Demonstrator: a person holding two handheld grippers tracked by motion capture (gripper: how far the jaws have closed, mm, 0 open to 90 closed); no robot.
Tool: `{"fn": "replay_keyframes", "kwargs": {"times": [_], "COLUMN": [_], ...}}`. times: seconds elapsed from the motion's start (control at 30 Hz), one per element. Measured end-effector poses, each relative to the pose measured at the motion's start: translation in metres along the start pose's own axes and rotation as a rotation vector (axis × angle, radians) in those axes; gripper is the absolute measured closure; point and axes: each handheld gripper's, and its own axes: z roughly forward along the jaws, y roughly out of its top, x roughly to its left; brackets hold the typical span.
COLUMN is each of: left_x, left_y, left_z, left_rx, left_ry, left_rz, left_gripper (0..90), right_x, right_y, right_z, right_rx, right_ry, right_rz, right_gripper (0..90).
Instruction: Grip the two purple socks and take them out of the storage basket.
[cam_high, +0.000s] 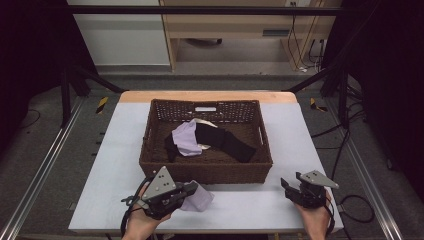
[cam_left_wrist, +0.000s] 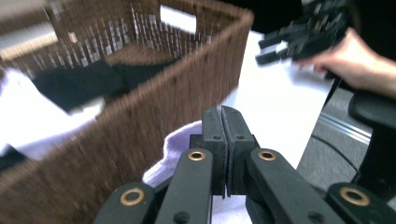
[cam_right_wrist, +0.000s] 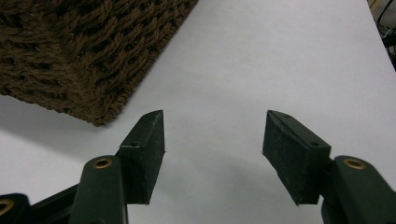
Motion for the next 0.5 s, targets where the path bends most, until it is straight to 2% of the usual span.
{"fn": "replay_keyframes", "kwargs": {"times": [0.03,0.07,0.1,0.2,0.23,0.4,0.43,0.47,0.5], "left_x": [0.0,0.003,0.003,0.01,0.01,0.014,0.014,0.014,0.015], "left_y": [0.0,-0.01,-0.01,-0.024,-0.024,-0.04,-0.041,-0.042,-0.042], "left_z": [0.0,0.011,0.011,0.031,0.031,0.052,0.054,0.056,0.055], "left_rx": [0.0,0.039,0.039,0.095,0.095,0.159,0.163,0.169,0.164], "left_ry": [0.0,-0.008,-0.008,0.019,0.019,0.049,0.053,0.076,0.073], "left_rz": [0.0,-0.022,-0.022,-0.038,-0.038,-0.048,-0.051,-0.05,-0.054], "left_gripper": [88.1,88.1,88.1,88.1,88.1,87.5,86.4,78.5,76.2], "right_x": [0.0,0.001,0.001,0.0,0.0,0.0,0.001,0.001,0.001], "right_y": [0.0,0.0,0.0,0.0,0.0,-0.001,-0.001,-0.001,-0.001], "right_z": [0.0,0.0,0.0,0.0,0.0,0.001,0.001,0.002,0.002], "right_rx": [0.002,0.004,0.004,0.003,0.003,0.007,0.008,0.01,0.011], "right_ry": [0.0,0.001,0.001,0.001,0.001,0.003,0.005,0.006,0.006], "right_rz": [0.001,0.005,0.005,0.005,0.005,0.0,0.002,0.002,0.002], "right_gripper": [38.9,38.9,38.9,38.9,38.9,38.9,38.9,38.9,38.9]}}
